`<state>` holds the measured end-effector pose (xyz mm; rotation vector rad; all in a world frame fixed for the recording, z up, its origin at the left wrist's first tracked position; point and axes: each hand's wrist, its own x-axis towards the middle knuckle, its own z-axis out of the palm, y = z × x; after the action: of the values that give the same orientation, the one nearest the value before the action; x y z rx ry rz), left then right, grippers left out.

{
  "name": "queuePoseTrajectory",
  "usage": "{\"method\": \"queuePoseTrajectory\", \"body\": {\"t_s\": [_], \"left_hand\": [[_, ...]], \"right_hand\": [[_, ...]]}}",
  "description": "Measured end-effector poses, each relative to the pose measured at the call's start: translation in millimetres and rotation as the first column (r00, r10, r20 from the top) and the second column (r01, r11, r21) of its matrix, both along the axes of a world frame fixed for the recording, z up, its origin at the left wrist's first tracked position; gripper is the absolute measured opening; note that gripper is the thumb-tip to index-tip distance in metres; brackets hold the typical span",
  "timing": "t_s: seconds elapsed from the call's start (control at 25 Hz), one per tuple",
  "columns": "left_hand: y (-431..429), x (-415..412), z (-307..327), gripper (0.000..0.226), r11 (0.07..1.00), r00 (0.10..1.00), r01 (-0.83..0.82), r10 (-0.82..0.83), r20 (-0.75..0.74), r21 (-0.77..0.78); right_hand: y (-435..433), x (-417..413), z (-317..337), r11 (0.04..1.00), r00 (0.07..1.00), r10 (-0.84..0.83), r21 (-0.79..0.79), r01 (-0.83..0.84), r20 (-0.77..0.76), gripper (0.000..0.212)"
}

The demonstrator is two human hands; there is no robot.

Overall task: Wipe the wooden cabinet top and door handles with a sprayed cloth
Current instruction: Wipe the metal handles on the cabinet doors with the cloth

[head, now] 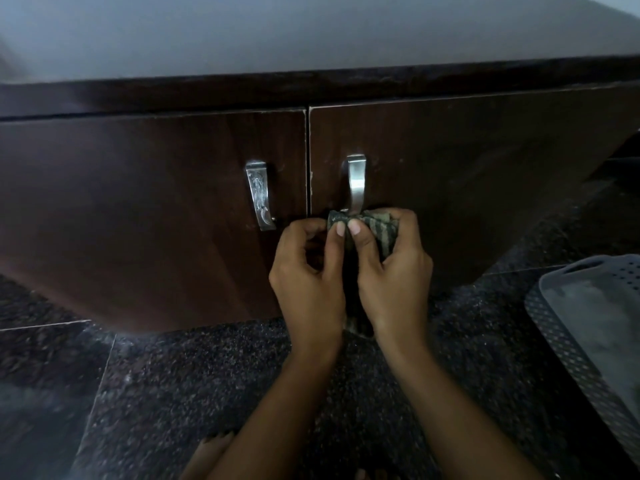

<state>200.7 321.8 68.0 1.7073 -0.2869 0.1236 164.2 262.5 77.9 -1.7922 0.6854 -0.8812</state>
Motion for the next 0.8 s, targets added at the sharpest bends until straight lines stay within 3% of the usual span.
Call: {"method": "queuePoseTrajectory", "body": {"t_s": [0.32, 0.56, 0.8], "left_hand": [[28.4, -21.2, -5.1, 0.005, 0.996, 0.999, -0.037, 0.035, -0.023, -0.078], [53.4, 4.6, 33.3, 0.009, 0.99, 0.997, -0.041, 0.048, 0.055, -0.134], [58.1, 26.5, 56.9, 0.008, 0.994, 0.998, -0.015, 0.021, 0.059, -0.107]], "right_hand": [[23.9, -23.4, 5.1, 0.985, 0.992, 0.126, 0.119, -0.121, -0.028, 0.011], [47.7, 4.2, 44.1, 0.987, 0.982, 0.159, 0.011, -0.161, 0.097, 0.011], [52.4, 29.4, 63.8, 0.993, 0.989, 0.12, -0.033, -0.118, 0.081, 0.012]]}}
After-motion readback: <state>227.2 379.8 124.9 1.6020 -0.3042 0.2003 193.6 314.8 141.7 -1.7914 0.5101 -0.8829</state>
